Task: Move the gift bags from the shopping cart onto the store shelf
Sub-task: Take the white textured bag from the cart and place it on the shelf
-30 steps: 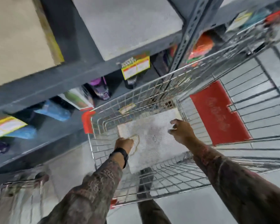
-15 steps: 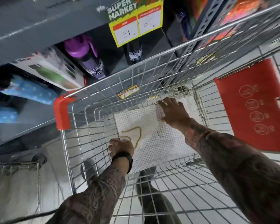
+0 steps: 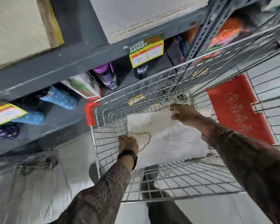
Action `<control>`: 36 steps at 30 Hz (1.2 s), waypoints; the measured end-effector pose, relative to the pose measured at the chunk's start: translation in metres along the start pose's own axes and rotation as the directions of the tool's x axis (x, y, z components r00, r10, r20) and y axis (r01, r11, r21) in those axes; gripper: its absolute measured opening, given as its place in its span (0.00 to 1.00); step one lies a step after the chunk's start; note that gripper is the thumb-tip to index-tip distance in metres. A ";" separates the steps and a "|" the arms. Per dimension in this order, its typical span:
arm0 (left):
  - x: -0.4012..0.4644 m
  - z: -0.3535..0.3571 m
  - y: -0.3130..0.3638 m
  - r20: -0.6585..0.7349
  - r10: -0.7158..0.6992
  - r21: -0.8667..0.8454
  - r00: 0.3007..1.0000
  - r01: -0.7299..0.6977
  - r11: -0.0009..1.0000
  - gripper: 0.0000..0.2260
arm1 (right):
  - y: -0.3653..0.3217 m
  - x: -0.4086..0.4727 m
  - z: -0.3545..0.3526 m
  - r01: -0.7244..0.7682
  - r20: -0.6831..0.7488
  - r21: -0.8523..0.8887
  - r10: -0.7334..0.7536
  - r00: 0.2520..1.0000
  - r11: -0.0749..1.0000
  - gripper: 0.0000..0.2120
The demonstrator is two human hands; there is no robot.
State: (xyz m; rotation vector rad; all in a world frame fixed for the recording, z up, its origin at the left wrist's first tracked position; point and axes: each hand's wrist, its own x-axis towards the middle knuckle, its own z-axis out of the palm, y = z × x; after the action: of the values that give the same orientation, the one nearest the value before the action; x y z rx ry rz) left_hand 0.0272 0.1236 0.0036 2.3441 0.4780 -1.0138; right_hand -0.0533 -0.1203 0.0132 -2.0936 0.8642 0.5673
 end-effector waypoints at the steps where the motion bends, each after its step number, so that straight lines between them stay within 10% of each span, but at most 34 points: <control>1: -0.011 -0.010 0.005 -0.002 0.030 -0.044 1.000 -0.030 0.999 0.16 | -0.008 -0.016 -0.008 -0.005 -0.023 0.028 0.005 1.000 1.000 0.21; 13: -0.128 -0.198 0.089 -0.234 0.698 -0.235 0.677 -0.736 0.635 0.13 | -0.112 -0.193 -0.103 0.164 -0.425 0.167 -0.079 0.902 0.972 0.08; 18: -0.146 -0.252 0.085 -0.263 0.572 -0.383 0.777 -0.628 0.678 0.36 | -0.155 -0.233 -0.132 0.278 -0.498 0.372 -0.062 0.865 0.886 0.09; 24: -0.151 -0.249 0.074 0.262 0.541 -0.680 0.799 -0.245 0.691 0.16 | -0.195 -0.237 -0.129 0.217 -0.480 0.639 0.162 0.862 0.738 0.11; 36: -0.131 -0.305 0.101 0.163 0.589 -0.637 0.791 -0.372 0.676 0.11 | -0.237 -0.227 -0.088 0.268 -0.493 0.768 0.269 0.827 0.581 0.10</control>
State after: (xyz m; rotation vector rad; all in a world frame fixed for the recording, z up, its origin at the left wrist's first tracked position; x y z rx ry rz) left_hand 0.1633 0.2124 0.3098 1.5511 -0.0205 -0.8441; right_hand -0.0209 0.0060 0.3273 -1.3362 1.1639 -0.4864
